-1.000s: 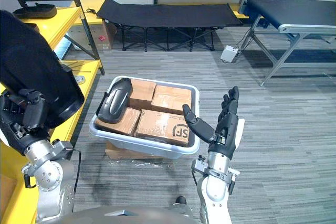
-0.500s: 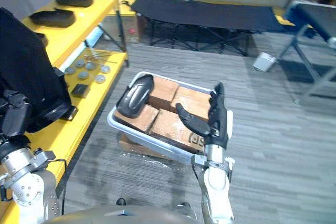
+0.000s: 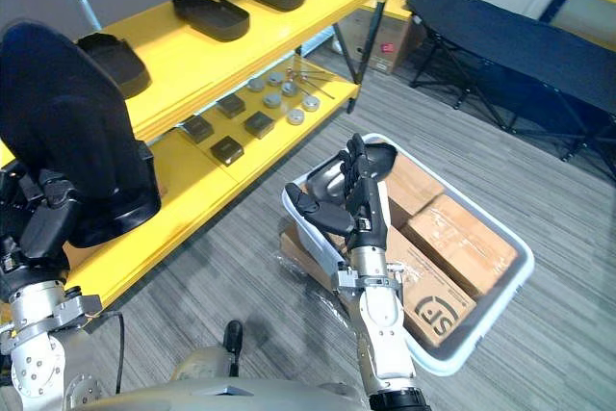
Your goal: Walk over and take three plastic housings, then place them on the shelf
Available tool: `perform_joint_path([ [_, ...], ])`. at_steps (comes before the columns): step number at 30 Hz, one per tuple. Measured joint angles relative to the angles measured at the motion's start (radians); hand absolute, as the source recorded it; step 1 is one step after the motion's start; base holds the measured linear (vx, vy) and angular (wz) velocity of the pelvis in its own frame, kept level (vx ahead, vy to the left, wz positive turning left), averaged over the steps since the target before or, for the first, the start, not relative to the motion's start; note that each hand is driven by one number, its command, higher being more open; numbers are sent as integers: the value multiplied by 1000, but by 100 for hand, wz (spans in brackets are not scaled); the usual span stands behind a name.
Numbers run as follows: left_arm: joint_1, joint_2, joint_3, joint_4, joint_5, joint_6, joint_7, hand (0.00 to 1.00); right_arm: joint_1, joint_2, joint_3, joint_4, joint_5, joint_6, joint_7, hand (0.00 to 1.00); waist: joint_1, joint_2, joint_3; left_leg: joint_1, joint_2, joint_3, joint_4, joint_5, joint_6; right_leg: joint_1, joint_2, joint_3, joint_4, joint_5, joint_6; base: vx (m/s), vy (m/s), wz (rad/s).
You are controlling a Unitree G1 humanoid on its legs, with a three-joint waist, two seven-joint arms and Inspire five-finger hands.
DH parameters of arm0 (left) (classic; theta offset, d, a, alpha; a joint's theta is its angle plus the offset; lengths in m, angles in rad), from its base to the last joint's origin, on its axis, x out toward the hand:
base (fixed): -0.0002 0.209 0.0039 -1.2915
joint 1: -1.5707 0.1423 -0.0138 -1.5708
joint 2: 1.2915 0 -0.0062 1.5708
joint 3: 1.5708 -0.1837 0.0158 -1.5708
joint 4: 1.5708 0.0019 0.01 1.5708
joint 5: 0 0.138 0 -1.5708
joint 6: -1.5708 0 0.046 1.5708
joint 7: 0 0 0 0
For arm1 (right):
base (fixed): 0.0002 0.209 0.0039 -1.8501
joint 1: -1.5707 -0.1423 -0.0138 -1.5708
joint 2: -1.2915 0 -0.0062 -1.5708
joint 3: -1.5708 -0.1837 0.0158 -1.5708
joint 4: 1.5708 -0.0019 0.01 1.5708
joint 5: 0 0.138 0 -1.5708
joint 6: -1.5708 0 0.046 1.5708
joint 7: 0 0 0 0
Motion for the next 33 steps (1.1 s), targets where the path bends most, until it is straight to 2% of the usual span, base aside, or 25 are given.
perform_joint_path([
  [2, -7, 30, -20, 0, -7, -2, -39, 0, 37, 3, -16, -40, 1, 0, -2, 100, -18, -3, 7, 0, -9, -46, -10, 10, 13, -57, -10, 107, 130, -16, -26, 49, 29, 80],
  [3, -13, 48, -28, 1, -7, -3, -43, 0, 57, 7, -18, -59, 10, -1, 2, 100, -36, -2, 14, -2, -8, -72, -26, 28, 28, -83, 3, 167, 171, -94, -44, 54, -50, 78],
  [4, -17, 55, -32, 2, -6, -3, -37, 0, 67, 9, -18, -68, 20, -2, 13, 100, -42, -11, 15, -2, -14, -82, -33, 40, 28, -88, 16, 185, 160, -124, -42, 40, -112, 58],
  [5, -30, 70, -36, 4, -6, -5, -17, 0, 74, 13, -18, -72, 51, -7, 42, 100, -47, -36, 26, -5, -35, -86, -30, 59, 8, -96, 26, 187, 125, -140, -54, 20, -128, 25],
  [6, -41, 63, -43, 20, -6, -7, 2, 0, 76, 10, -24, -70, 70, -6, 65, 100, -46, -38, 27, -17, -45, -85, -20, 65, 1, -90, 20, 186, 112, -149, -42, -5, -110, 17],
  [7, -49, 55, -60, 25, -6, -7, 26, 0, 73, 10, -30, -70, 93, -8, 82, 100, -47, -29, 34, -36, -45, -85, -2, 66, 0, -90, 28, 189, 93, -149, -35, -41, -56, 2],
  [8, -50, 53, -76, 25, -6, -7, 49, 0, 73, 12, -38, -70, 95, -12, 90, 100, -48, -9, 47, -54, -41, -84, 9, 65, -3, -92, 38, 188, 73, -148, -32, -89, -27, -2],
  [10, -49, 41, -90, 26, -6, -6, 87, 0, 76, 8, -34, -66, 92, -14, 91, 100, -52, 21, 75, -72, -35, -83, 13, 66, -10, -80, 47, 181, 33, -167, 25, -143, -55, -2],
  [12, -42, 24, -95, 25, -4, -7, 86, 0, 75, 2, -34, -66, 93, -18, 83, 100, -50, 33, 84, -91, -22, -81, 42, 49, -17, -79, 57, 164, 31, -170, 20, -136, -45, 17],
  [14, -38, 25, -95, 25, 15, -12, 75, 0, 56, -2, -33, -65, 96, -52, 51, 100, -46, 30, 88, -149, 4, -39, 168, -4, -10, -63, 56, 128, 34, -173, 15, -75, 27, 38],
  [15, -36, 24, -95, 25, 15, -24, 77, 0, 18, -6, -33, -64, 98, -66, 27, 100, -31, 33, 97, -185, 27, 2, 286, -59, 1, -50, 60, 125, 50, -184, 16, -32, 62, 15],
  [19, -37, 24, -57, 17, 15, -35, 89, 0, -74, 6, -14, -62, 84, -118, -24, 100, 11, 21, 104, -240, 22, 20, 532, -224, 16, 6, 38, 125, 79, -240, 24, 54, 149, 3],
  [20, -37, 26, -25, 12, 15, -35, 88, 0, -83, 14, -9, -63, 72, -125, -42, 100, 19, 7, 95, -255, 6, 28, 578, -270, 28, 16, 22, 123, 81, -259, 1, 156, 216, 12],
  [21, -38, 30, 1, 12, 14, -35, 86, 0, -69, 35, -7, -62, 71, -124, -52, 100, 26, -14, 80, -255, -10, 41, 589, -302, 42, 28, 12, 127, 100, -251, -49, 192, 184, 22],
  [22, -42, 25, 9, 12, 11, -35, 87, 0, -64, 38, -8, -62, 75, -124, -53, 100, 25, -10, 78, -253, -18, 35, 595, -309, 53, 7, 1, 136, 157, -227, -88, 251, 225, 42],
  [23, -48, 22, 19, 8, 7, -35, 85, 0, -48, 44, -17, -61, 80, -123, -53, 100, 23, -6, 73, -245, -41, 18, 593, -320, 69, -77, -26, 179, 336, -148, -155, 273, 292, 66],
  [24, -53, 37, 28, 3, 9, -36, 75, 0, -33, 54, -32, -61, 77, -123, -49, 100, 16, -11, 71, -221, -61, -10, 571, -330, 87, -163, -38, 255, 498, -61, -189, 273, 312, 71],
  [25, -55, 44, 29, 1, 10, -37, 74, 0, -29, 65, -39, -60, 76, -123, -43, 100, 10, -10, 73, -206, -72, -19, 558, -333, 96, -199, -29, 300, 568, -60, -161, 301, 229, 70],
  [26, -55, 47, 38, 1, 10, -37, 76, 0, -28, 83, -50, -60, 76, -124, -32, 100, -3, -20, 68, -160, -93, -42, 524, -328, 128, -247, 1, 348, 652, -107, -120, 433, 152, 56],
  [27, -55, 44, 33, 0, 10, -38, 77, 0, -30, 87, -67, -61, 76, -126, -10, 100, -8, -8, 70, -103, -100, -58, 483, -323, 127, -278, 38, 349, 653, -158, -110, 379, 122, 44],
  [28, -56, 44, 29, 0, 10, -40, 78, 0, -32, 86, -77, -62, 74, -128, 5, 100, -8, -3, 69, -76, -101, -65, 459, -320, 128, -297, 61, 345, 631, -177, -113, 442, 132, 33],
  [30, -82, 47, 10, -1, 10, -47, 79, 0, -32, 75, -113, -95, 46, -137, 35, 100, -30, 15, 61, -7, -102, -121, 389, -305, 121, -368, 174, 362, 466, -198, -118, 372, 78, 81],
  [31, -120, 56, -17, -1, 10, -49, 77, 0, -31, 58, -146, -146, 35, -147, 35, 100, -60, 22, 56, 18, -114, -191, 368, -301, 121, -411, 251, 441, 334, -186, -99, 274, 28, 120],
  [32, -129, 58, -26, -1, 11, -49, 77, 0, -30, 53, -155, -157, 34, -151, 34, 100, -68, 22, 55, 22, -118, -205, 367, -300, 120, -419, 264, 463, 313, -182, -92, 359, 3, 163],
  [33, -156, 67, -62, 1, 10, -49, 72, 0, -25, 31, -183, -207, 30, -165, 20, 100, -91, 19, 53, 41, -142, -252, 372, -302, 116, -437, 286, 534, 244, -158, -66, 307, -43, 138],
])
